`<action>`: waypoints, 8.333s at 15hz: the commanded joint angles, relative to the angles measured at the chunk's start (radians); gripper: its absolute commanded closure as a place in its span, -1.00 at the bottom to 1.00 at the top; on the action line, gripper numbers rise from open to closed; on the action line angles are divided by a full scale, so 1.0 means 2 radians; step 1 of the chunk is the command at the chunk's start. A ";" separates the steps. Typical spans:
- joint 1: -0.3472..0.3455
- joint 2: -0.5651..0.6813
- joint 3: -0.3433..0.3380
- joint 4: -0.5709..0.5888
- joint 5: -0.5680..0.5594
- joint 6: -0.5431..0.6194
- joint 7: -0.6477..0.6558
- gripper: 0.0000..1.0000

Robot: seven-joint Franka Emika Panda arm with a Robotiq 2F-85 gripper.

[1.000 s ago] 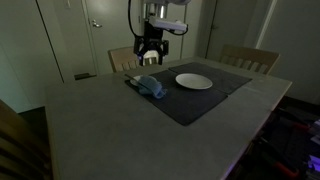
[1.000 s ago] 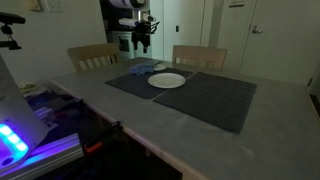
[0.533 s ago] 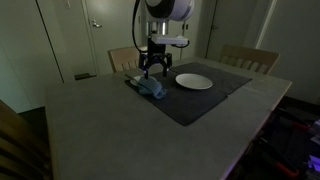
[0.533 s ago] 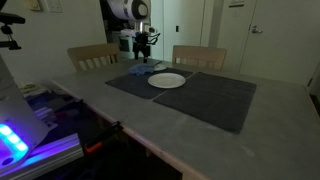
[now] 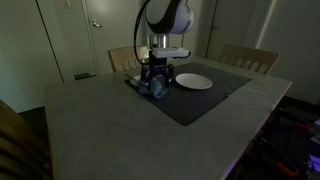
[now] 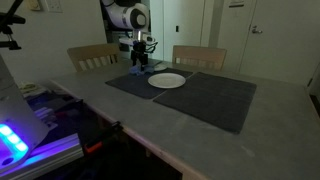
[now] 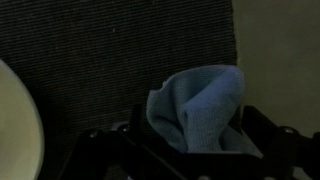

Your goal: Use the blue cloth to wipe the plate

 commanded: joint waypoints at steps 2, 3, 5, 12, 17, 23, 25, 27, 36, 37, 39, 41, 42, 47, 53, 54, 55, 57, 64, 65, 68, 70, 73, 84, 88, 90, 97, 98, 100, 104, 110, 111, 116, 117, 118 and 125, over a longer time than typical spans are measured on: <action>0.011 0.010 -0.010 -0.008 0.001 0.028 0.012 -1.00; 0.012 0.011 -0.010 -0.007 0.001 0.031 0.013 -1.00; 0.013 0.010 -0.012 -0.008 0.001 0.040 0.016 -1.00; 0.014 0.016 -0.020 0.032 0.003 0.079 0.031 -1.00; 0.009 0.026 -0.017 0.070 0.005 0.047 0.025 -1.00; 0.007 0.017 -0.008 0.008 0.018 0.057 0.023 -1.00; 0.011 0.020 -0.014 0.014 0.014 0.064 0.024 -1.00; 0.011 0.020 -0.013 0.012 0.018 0.062 0.024 -1.00; 0.010 0.024 -0.013 0.028 0.017 0.053 0.020 -0.32; 0.010 0.024 -0.013 0.030 0.016 0.052 0.020 -0.16; 0.010 0.025 -0.013 0.036 0.016 0.047 0.019 0.10; 0.009 0.025 -0.013 0.040 0.016 0.045 0.018 0.40; 0.009 0.026 -0.012 0.043 0.015 0.041 0.016 0.52; 0.005 0.025 -0.009 0.066 0.010 -0.016 -0.004 1.00; 0.002 0.004 -0.010 0.094 -0.009 -0.102 -0.037 0.96; 0.002 0.000 -0.013 0.100 -0.013 -0.112 -0.038 0.96; 0.002 -0.003 -0.015 0.105 -0.016 -0.120 -0.039 0.96; 0.001 -0.015 -0.021 0.111 -0.025 -0.134 -0.039 0.96; -0.005 -0.064 -0.047 0.104 -0.069 -0.177 -0.024 0.96; -0.007 -0.070 -0.051 0.101 -0.075 -0.181 -0.021 0.96; -0.015 -0.084 -0.062 0.084 -0.089 -0.175 -0.011 0.96; -0.023 -0.094 -0.068 0.064 -0.095 -0.163 -0.008 0.96; -0.036 -0.108 -0.073 0.032 -0.098 -0.142 -0.013 0.96; -0.058 -0.103 -0.074 0.013 -0.091 -0.139 -0.011 0.96; -0.065 -0.082 -0.077 0.019 -0.082 -0.145 -0.005 0.96; -0.070 -0.075 -0.079 0.015 -0.079 -0.144 -0.001 0.96; -0.078 -0.044 -0.102 0.013 -0.104 -0.118 0.018 0.96; -0.079 -0.037 -0.104 0.013 -0.104 -0.112 0.017 0.96; -0.077 -0.026 -0.109 0.016 -0.107 -0.108 0.020 0.96; -0.068 -0.004 -0.124 0.019 -0.122 -0.115 0.048 0.96; -0.074 0.009 -0.115 0.029 -0.100 -0.158 0.062 0.96; -0.075 0.008 -0.111 0.030 -0.093 -0.169 0.061 0.96; -0.083 0.005 -0.089 0.048 -0.041 -0.208 0.040 0.96; -0.083 0.005 -0.087 0.049 -0.033 -0.202 0.038 0.96; -0.084 0.004 -0.084 0.049 -0.027 -0.193 0.034 0.96; -0.088 0.005 -0.083 0.048 -0.001 -0.140 0.020 0.96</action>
